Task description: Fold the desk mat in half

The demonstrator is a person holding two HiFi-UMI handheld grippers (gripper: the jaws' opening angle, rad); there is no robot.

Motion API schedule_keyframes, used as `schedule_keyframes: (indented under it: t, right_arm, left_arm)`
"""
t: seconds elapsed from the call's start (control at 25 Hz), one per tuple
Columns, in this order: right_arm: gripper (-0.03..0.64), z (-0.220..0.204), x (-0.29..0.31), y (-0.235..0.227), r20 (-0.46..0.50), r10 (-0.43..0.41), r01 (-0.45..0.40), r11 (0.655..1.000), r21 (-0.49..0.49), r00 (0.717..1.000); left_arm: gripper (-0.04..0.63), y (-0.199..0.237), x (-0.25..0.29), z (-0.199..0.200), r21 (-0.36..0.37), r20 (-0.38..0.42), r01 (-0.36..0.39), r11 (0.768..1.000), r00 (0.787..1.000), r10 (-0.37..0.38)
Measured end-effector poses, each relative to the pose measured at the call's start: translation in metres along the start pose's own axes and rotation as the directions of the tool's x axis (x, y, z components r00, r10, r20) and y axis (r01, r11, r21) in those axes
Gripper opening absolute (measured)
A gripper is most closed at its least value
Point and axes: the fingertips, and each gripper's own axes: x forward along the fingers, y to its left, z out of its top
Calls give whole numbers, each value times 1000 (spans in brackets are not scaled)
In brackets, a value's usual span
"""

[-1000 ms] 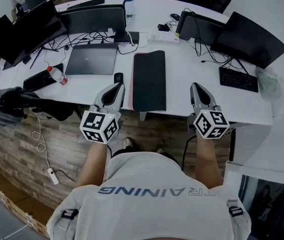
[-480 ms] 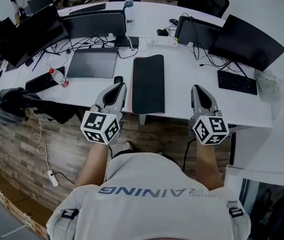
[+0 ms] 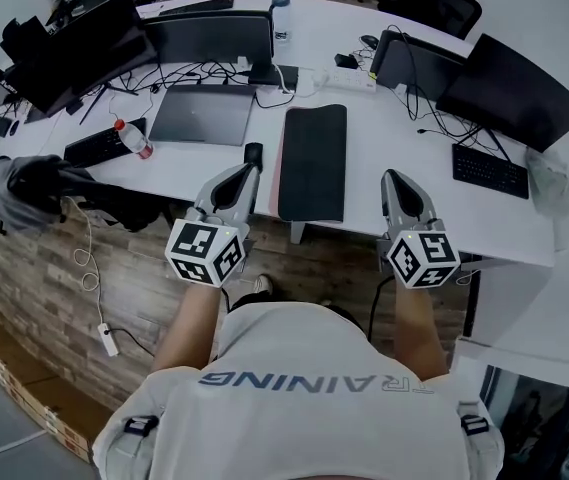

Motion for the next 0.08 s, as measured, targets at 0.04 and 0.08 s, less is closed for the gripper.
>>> schedule_keyframes:
  t: [0.04,0.08]
  right_arm:
    - [13,-1,1,1,-2,4,-4,1000,1,1000]
    - [13,-3,2,3,-5,8,-8,1000,2,1000]
  left_arm:
    - [2,0,-1,-1,0,-1,-2,1000,1000,2]
    - [2,1,-2,-1,0,-3,-4,1000,1000,4]
